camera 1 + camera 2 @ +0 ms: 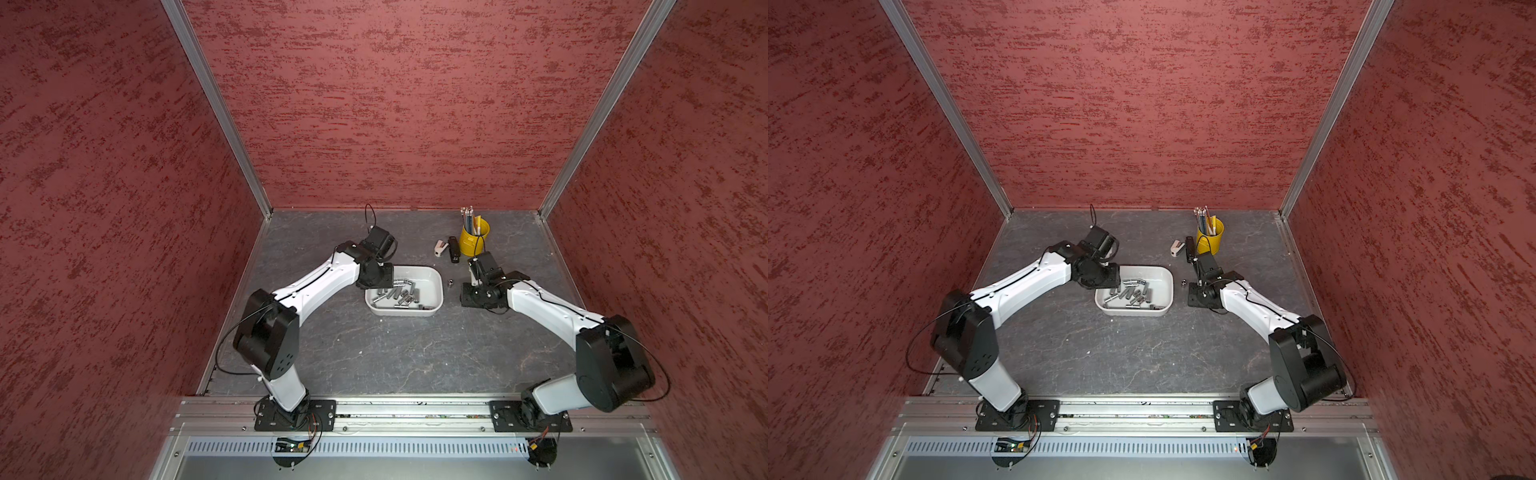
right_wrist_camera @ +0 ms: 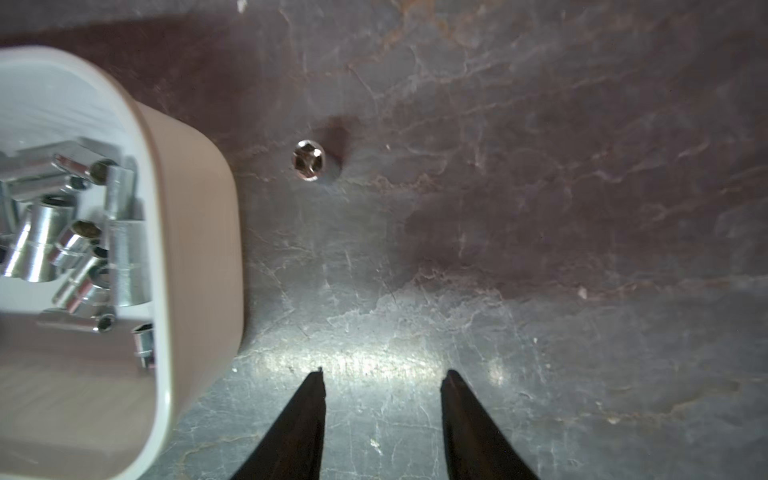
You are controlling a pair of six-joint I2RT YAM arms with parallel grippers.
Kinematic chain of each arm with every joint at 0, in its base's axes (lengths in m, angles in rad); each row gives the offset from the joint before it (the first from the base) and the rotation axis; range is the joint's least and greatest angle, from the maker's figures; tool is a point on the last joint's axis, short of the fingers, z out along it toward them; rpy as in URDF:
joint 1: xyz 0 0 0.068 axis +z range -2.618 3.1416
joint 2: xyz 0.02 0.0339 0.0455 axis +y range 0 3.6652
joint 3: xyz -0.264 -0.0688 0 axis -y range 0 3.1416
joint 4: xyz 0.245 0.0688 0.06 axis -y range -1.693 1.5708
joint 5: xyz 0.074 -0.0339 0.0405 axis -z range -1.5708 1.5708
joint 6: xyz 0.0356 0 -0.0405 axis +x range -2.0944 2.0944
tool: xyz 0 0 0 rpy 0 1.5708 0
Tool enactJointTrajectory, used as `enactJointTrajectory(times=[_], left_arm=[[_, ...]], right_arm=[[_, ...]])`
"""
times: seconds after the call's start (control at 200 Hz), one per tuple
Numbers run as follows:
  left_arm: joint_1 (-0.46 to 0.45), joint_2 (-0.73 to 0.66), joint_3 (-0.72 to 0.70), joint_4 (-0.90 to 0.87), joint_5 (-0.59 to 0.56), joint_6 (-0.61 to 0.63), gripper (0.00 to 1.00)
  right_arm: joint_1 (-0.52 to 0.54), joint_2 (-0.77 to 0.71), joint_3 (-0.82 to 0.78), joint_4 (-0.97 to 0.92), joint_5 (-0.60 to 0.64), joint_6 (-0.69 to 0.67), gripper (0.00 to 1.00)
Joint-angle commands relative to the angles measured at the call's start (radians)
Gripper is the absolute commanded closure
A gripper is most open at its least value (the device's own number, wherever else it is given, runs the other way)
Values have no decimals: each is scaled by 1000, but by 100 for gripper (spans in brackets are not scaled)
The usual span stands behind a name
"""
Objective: Take out the socket from the storage box
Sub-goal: Pick up the socket head from the storage box.
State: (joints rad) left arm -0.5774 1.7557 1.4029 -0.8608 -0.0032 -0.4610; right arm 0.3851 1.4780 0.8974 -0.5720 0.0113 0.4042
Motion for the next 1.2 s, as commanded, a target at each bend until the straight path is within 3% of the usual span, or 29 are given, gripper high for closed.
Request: enactJointTrajectory(times=[0.0, 0.235, 0.957, 1.192], left_arm=[[-10, 91, 66, -45, -74, -31, 54], [6, 220, 115, -43, -130, -80, 71], [63, 392, 137, 53, -111, -43, 74], [68, 377, 104, 76, -80, -44, 84]], right_arm=[[1, -10, -16, 87, -5, 12, 52], [0, -13, -59, 140, 26, 1, 54], [1, 27, -59, 151, 2, 1, 54], [0, 27, -72, 166, -2, 0, 56]])
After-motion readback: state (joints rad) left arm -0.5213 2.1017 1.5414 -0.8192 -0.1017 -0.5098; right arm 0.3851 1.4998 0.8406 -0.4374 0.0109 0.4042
